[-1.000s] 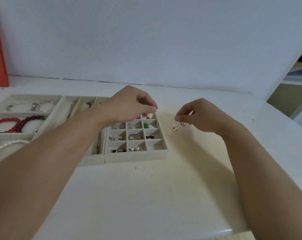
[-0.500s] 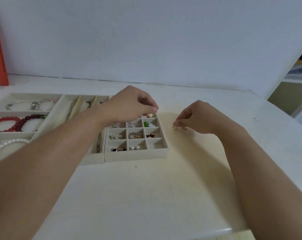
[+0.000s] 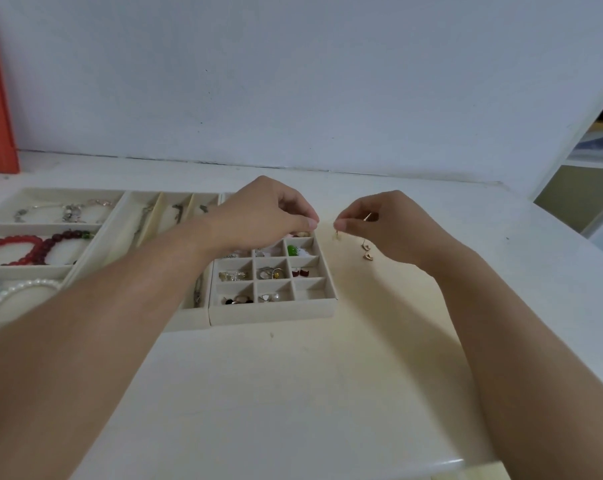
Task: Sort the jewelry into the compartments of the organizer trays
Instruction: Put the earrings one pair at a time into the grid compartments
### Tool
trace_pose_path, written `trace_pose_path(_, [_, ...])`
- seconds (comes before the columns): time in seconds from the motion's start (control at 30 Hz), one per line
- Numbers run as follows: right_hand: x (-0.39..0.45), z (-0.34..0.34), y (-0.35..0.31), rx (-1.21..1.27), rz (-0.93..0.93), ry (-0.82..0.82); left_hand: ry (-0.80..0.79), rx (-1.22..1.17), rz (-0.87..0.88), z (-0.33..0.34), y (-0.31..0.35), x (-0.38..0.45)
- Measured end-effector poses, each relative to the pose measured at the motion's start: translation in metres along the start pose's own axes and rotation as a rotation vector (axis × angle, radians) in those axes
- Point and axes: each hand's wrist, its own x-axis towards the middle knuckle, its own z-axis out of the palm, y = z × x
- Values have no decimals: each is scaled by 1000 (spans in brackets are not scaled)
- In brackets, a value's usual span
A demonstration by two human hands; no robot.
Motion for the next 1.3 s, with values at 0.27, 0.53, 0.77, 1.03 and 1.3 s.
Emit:
trace_pose_path(0.27, [-6,2,-12,335,-34,-26,-86,-103,-3,1,4,0])
trace_pose_path(0.53, [-7,2,-13,499,-21,-33,-57,-230,-36,4,10,-3])
trace_pose_path(0.77, [-7,2,-15,539,10,-50,-10,-317,-57,4,9,-4])
trace_pose_path(1.03, [-6,4,-14,512,-9,-40,45,-279,-18,3,12,-6])
trace_pose_path(1.3, [-7,8,-16,451,-50,15,35,-330,-54,4,14,-6])
